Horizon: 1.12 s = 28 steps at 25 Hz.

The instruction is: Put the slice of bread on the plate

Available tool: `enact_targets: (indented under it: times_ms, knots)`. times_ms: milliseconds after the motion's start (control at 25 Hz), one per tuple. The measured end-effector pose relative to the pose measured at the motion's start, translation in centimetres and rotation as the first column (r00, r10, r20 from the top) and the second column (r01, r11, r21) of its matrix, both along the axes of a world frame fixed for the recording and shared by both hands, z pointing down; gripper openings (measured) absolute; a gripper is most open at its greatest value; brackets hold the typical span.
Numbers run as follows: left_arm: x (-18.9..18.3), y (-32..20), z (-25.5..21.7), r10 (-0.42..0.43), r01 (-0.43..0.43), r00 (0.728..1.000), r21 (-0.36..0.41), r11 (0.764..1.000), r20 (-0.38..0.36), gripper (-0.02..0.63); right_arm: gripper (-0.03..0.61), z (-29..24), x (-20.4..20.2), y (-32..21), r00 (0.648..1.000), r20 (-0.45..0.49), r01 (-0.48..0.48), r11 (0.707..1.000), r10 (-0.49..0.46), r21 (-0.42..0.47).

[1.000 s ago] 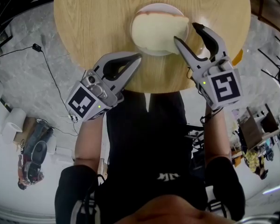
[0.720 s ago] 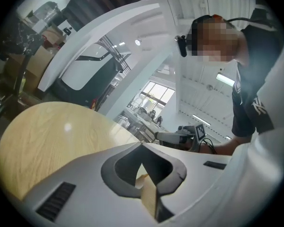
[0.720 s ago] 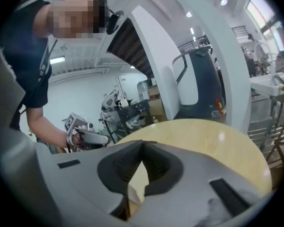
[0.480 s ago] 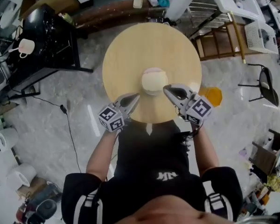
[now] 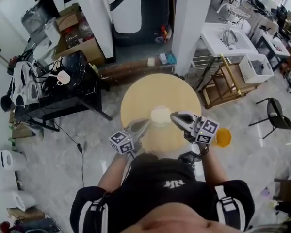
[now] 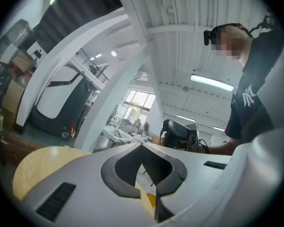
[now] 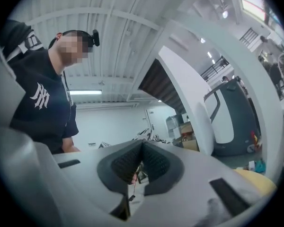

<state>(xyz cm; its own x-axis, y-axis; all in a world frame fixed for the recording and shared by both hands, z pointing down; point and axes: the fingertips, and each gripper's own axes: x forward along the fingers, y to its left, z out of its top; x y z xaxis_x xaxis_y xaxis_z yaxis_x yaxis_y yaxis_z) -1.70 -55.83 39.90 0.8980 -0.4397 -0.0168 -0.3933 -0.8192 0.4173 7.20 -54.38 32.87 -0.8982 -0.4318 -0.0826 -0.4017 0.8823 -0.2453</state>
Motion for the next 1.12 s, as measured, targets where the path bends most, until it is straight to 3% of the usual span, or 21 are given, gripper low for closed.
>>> enact_targets:
  times_ms: [160,280,560,760,920,1120]
  knots:
    - [0.3,2.9,-5.4,-0.041,0.035,0.998,0.15,0.988,0.039,0.012,0.005,-3.7,2.7,3.1,0.98,0.197,0.032,0.999,-0.039,0.043]
    - [1.5,9.4,-5.7,-0.045,0.037,0.998,0.146,0.989,0.051,0.012,0.003,-3.4,5.0,9.8,0.956,0.288,0.049,0.999,-0.05,0.01]
    - [3.7,17.6,-3.2,-0.098,0.079,0.981,0.118,0.99,0.168,0.012,0.003,1.2,5.9,18.3,0.948,0.296,0.134,0.99,-0.114,-0.05]
    - [2.9,21.6,-3.1,-0.105,0.084,0.969,0.102,0.991,0.223,0.012,0.003,0.5,5.4,20.7,0.943,0.302,0.147,0.989,-0.142,0.007]
    - [1.6,23.0,-4.3,-0.107,0.085,0.976,0.121,0.989,0.192,0.012,0.003,-0.9,4.9,22.9,0.94,0.312,0.13,0.991,-0.135,0.038]
    - [0.0,25.8,-6.1,-0.068,0.052,0.992,0.149,0.987,0.103,0.012,0.005,-2.8,2.3,27.0,0.956,0.261,0.128,0.991,-0.132,0.03]
